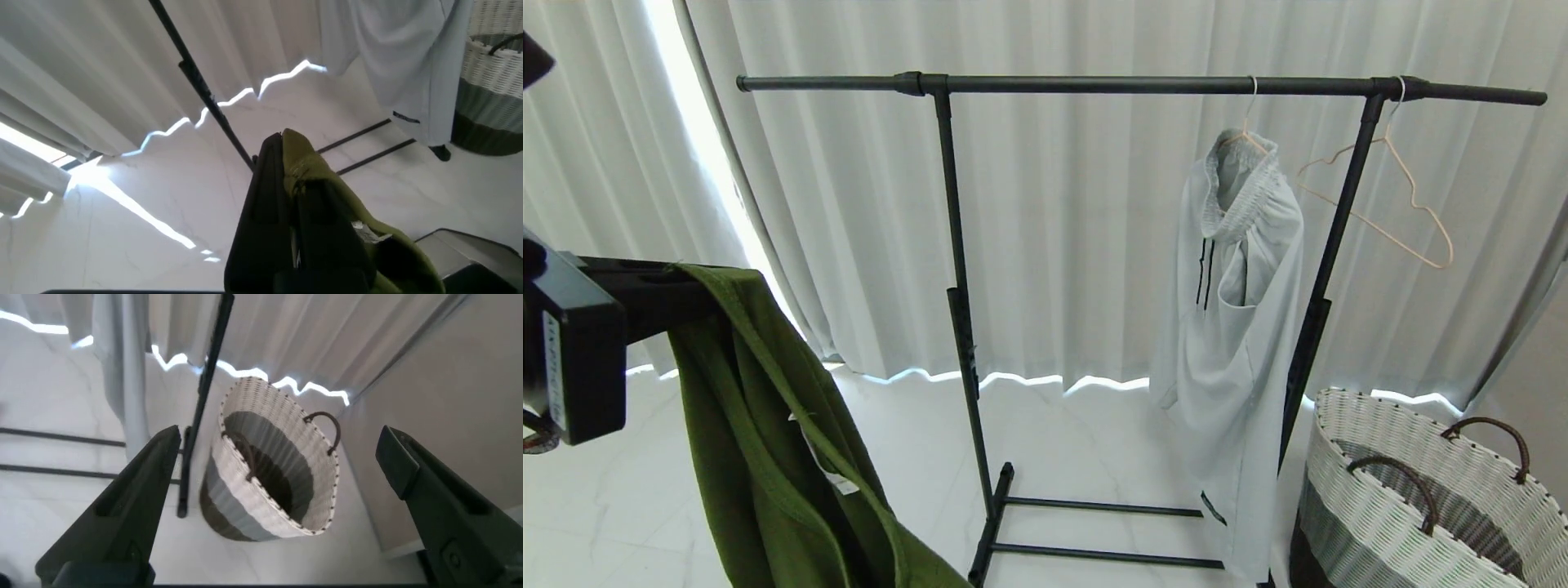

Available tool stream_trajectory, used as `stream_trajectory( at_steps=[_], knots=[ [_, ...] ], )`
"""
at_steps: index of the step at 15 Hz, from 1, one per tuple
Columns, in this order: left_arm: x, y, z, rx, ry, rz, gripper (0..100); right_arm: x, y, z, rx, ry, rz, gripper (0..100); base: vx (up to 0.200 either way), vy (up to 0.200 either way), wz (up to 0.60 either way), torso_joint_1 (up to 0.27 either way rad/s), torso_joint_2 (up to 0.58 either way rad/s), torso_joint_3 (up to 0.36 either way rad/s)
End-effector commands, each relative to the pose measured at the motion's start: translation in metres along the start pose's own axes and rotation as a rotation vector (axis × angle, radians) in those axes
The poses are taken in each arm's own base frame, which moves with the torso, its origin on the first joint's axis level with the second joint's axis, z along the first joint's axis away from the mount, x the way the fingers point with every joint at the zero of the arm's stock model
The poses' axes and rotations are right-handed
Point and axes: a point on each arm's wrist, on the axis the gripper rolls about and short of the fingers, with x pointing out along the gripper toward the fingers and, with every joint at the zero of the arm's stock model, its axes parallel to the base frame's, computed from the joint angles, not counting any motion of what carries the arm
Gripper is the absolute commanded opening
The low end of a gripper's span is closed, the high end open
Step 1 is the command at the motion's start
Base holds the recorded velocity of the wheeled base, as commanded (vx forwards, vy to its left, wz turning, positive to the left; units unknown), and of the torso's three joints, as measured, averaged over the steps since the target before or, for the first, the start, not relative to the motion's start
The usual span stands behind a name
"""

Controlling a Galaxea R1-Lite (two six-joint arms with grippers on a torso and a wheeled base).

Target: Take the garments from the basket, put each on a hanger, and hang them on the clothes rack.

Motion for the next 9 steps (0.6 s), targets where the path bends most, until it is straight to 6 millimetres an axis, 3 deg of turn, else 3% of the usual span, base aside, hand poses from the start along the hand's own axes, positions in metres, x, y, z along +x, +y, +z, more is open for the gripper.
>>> stream_trajectory(
  at_steps=[1, 9],
  knots=[
    [-0.0075, 0.0013, -0.0044, -0.003, -0.011, 0.002, 0, 0.0029, 0.0018, -0.0045, 0.003, 0.019, 0.005, 100, 0.0, 0.0, 0.0, 0.183, -0.46, -0.286],
    [-0.0114, 0.0021, -0.0062, -0.004, -0.019, 0.004, 0, 0.004, 0.0031, -0.0078, 0.073, 0.029, 0.015, 100, 0.0, 0.0, 0.0, 0.199, -0.47, -0.281]
  ],
)
